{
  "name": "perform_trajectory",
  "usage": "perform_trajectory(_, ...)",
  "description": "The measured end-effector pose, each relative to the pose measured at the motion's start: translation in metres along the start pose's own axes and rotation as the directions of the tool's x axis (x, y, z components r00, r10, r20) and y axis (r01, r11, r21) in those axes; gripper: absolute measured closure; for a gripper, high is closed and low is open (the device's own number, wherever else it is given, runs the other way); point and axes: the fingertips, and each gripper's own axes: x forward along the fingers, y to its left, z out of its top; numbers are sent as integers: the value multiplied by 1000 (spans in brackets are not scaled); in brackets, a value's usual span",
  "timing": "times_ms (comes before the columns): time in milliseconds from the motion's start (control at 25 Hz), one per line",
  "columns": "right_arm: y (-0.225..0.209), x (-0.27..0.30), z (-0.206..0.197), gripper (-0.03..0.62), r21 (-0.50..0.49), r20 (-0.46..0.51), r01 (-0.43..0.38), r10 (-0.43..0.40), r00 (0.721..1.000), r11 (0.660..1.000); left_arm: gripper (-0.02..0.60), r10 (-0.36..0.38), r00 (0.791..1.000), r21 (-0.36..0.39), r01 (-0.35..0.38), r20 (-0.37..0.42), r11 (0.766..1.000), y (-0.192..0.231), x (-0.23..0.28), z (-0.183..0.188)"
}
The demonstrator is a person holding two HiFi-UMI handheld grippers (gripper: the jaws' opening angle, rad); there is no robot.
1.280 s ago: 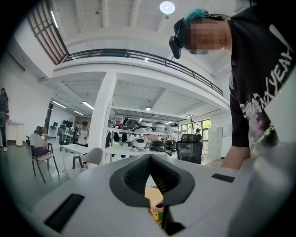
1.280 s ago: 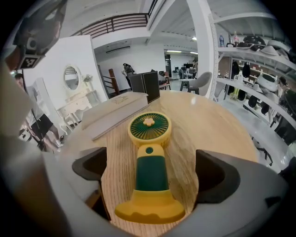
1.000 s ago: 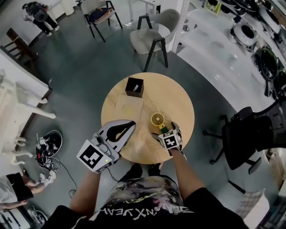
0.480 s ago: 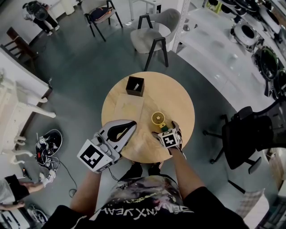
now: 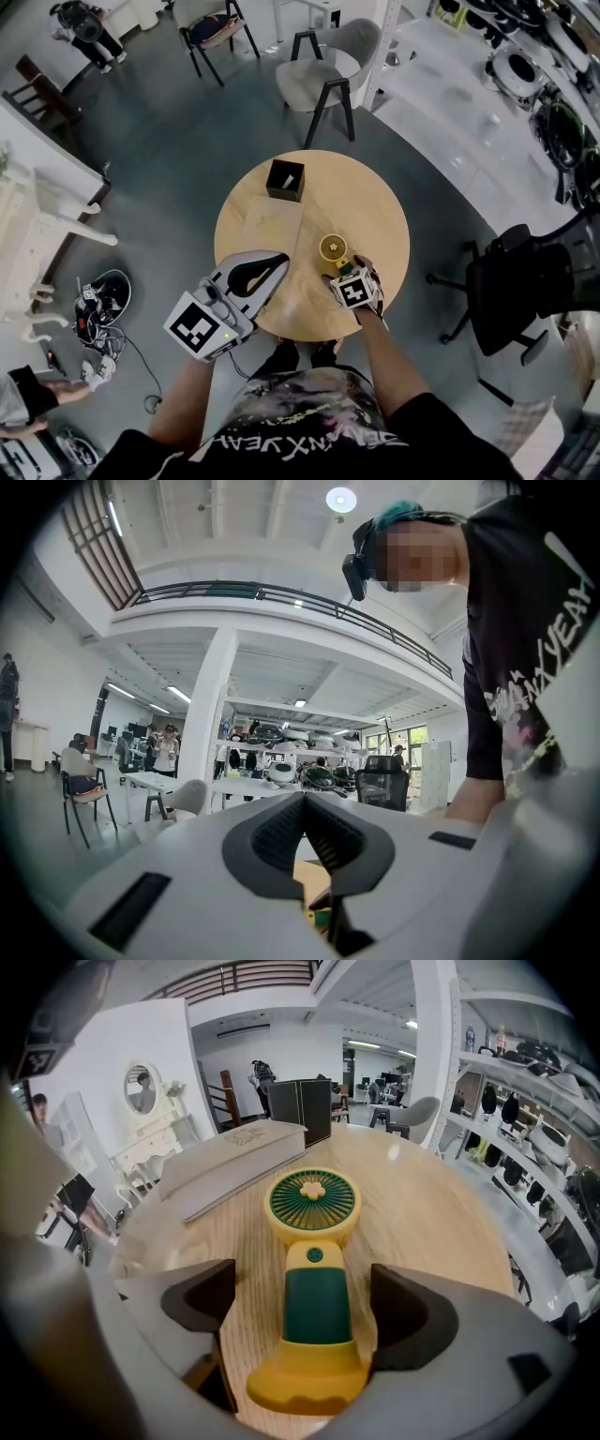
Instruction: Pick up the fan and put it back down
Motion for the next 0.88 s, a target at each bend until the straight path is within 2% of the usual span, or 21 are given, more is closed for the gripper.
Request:
perform_trajectory(280, 11, -3, 6, 258, -40, -14, -34, 34, 999, 999, 568, -1, 1000, 0, 1, -1, 1000, -1, 1, 1)
perform_trajectory(400, 10, -4, 1, 327, -55, -38, -31, 29, 999, 998, 568, -1, 1000, 1, 1, 0, 1000, -1, 0, 2)
perform_trajectory(480, 13, -4, 4, 398, -73, -31, -42, 39, 999, 996, 568, -2, 1000, 2, 2, 0, 1000, -2, 0, 2)
perform_trajectory(880, 19, -6, 4, 409, -115, -38, -58, 53, 998, 992, 568, -3, 1000, 4, 3, 0, 1000, -4, -2, 2)
